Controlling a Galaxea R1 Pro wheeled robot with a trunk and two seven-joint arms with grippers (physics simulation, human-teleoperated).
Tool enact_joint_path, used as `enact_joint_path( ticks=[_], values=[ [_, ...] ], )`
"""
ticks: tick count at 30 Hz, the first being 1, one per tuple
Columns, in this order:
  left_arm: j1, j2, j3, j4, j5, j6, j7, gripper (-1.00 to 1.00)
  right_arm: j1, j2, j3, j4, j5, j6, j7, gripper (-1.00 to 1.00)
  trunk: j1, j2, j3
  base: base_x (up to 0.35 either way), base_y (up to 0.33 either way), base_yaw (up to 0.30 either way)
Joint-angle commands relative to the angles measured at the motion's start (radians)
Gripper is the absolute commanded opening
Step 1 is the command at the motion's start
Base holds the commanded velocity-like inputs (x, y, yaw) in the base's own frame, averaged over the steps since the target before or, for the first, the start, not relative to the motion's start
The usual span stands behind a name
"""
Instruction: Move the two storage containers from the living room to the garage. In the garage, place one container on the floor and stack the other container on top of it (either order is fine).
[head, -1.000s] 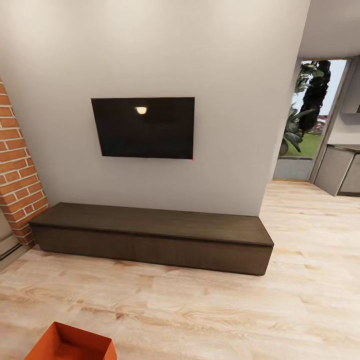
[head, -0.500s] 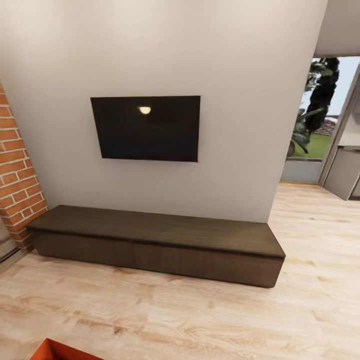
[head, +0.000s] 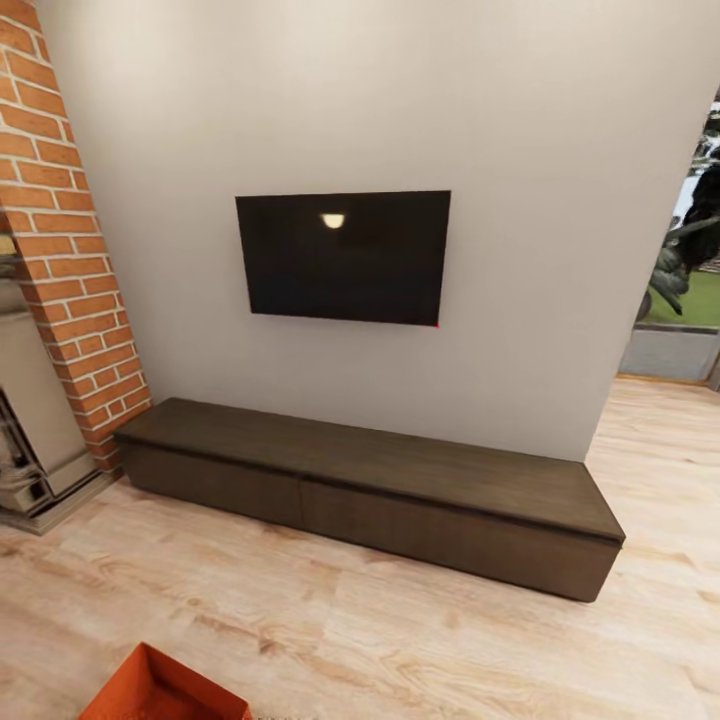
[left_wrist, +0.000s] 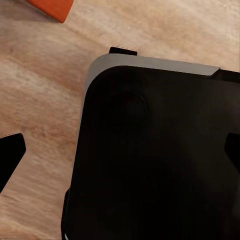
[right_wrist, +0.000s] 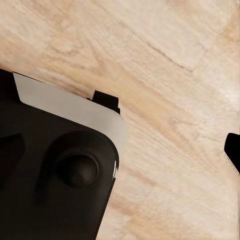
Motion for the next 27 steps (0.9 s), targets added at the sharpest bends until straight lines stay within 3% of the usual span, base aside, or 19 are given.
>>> enact_joint_path(
  ticks=[1,27],
  values=[
    [0.0,0.0,0.0,0.0,0.004,-0.002,0.001,1.0,-0.001,0.0,0.009,0.002,-0.01,-0.005,-0.001,1.0,0.0,0.0,-0.001,0.0,0.0,0.269],
    [0.0,0.0,-0.001,0.0,0.004,-0.002,0.001,1.0,-0.001,0.0,0.009,0.002,-0.016,-0.002,0.004,1.0,0.0,0.0,-0.001,0.0,0.0,0.268]
  ],
)
